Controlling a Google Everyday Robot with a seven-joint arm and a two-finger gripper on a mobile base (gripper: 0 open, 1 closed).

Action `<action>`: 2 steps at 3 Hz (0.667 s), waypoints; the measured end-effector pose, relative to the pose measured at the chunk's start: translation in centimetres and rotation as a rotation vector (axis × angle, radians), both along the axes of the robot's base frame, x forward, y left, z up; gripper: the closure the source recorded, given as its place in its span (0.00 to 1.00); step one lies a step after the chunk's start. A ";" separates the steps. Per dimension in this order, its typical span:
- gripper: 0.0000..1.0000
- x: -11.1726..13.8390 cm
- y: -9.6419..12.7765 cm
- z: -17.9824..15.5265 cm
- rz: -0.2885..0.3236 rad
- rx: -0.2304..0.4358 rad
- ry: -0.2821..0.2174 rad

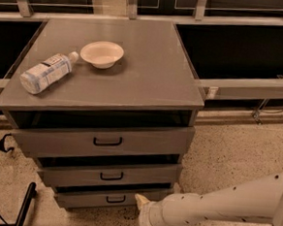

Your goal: Open bottom drawer

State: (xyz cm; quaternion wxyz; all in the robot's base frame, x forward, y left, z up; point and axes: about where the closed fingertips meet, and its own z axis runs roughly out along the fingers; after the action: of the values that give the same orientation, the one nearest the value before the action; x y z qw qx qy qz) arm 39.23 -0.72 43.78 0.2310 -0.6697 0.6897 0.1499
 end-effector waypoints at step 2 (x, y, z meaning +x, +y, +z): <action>0.00 3.3 -0.8 -3.4 -0.005 0.033 -0.073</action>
Offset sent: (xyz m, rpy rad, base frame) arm 0.0629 -0.0227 -0.0618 0.0784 -0.0985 -0.0403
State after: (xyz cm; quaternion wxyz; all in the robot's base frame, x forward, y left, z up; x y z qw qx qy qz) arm 42.52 -1.50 40.39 0.2676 -0.6691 0.6798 0.1363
